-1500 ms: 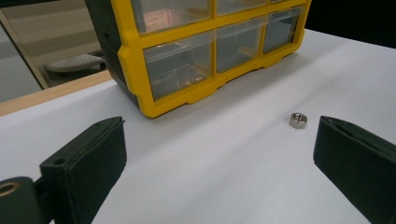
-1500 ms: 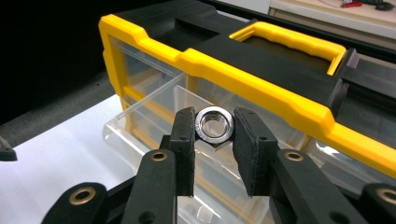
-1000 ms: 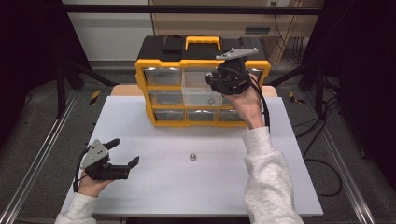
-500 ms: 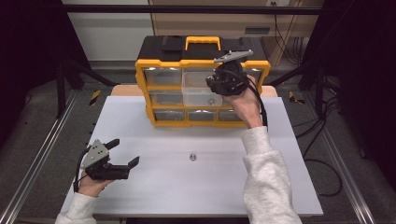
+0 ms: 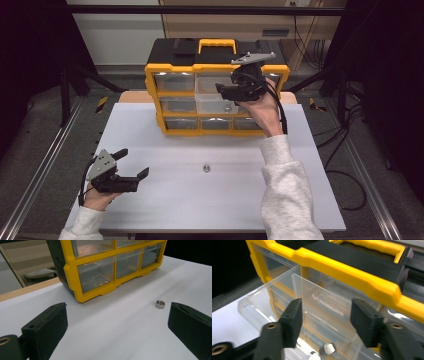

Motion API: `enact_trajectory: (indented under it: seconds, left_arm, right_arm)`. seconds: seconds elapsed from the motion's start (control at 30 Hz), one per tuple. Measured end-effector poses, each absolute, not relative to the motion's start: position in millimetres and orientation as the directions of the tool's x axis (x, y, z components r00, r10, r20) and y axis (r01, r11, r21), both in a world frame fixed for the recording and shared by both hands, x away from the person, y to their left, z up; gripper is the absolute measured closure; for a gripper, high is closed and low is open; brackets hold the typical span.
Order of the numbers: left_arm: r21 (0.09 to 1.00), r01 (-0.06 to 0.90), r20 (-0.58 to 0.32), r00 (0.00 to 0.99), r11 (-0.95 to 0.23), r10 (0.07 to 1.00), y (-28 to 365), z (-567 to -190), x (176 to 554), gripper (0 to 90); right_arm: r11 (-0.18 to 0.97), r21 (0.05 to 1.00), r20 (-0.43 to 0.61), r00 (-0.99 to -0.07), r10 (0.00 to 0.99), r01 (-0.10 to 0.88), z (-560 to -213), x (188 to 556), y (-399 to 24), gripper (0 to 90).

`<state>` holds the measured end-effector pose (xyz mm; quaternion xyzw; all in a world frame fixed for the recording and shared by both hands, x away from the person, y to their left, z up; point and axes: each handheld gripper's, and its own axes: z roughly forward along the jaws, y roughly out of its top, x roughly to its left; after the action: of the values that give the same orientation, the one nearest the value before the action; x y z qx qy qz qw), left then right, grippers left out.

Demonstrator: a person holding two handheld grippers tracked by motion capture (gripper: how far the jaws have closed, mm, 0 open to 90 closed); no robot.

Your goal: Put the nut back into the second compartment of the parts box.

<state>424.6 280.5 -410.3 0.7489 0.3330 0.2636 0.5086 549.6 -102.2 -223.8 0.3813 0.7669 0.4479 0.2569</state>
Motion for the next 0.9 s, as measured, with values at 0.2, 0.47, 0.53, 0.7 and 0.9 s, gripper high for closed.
enact_trajectory:
  seconds: [0.2, 0.47, 0.53, 0.7, 0.9]
  left_arm:
    - [0.937, 0.23, 0.057, 0.64, -0.262, 0.766, 280, -410, 425, 2.1]
    - [0.937, 0.23, 0.058, 0.64, -0.264, 0.766, 279, -411, 425, 2.1]
    - [0.937, 0.23, 0.059, 0.64, -0.264, 0.766, 279, -410, 425, 2.1]
    - [0.936, 0.23, 0.059, 0.64, -0.264, 0.766, 279, -411, 425, 2.1]
    - [0.937, 0.231, 0.058, 0.639, -0.264, 0.767, 279, -411, 425, 2.0]
  right_arm:
    - [0.265, 0.917, -0.039, -0.594, 0.804, 0.299, -220, 539, -113, 22.6]
    - [0.259, 0.934, -0.057, -0.611, 0.789, 0.246, -220, 522, -124, 5.0]
    - [0.253, 0.937, -0.05, -0.622, 0.781, 0.242, -221, 518, -127, 3.9]
    - [0.249, 0.941, -0.05, -0.633, 0.773, 0.229, -229, 508, -134, 3.6]
    - [0.231, 0.949, -0.042, -0.643, 0.765, 0.213, -239, 496, -146, 4.0]
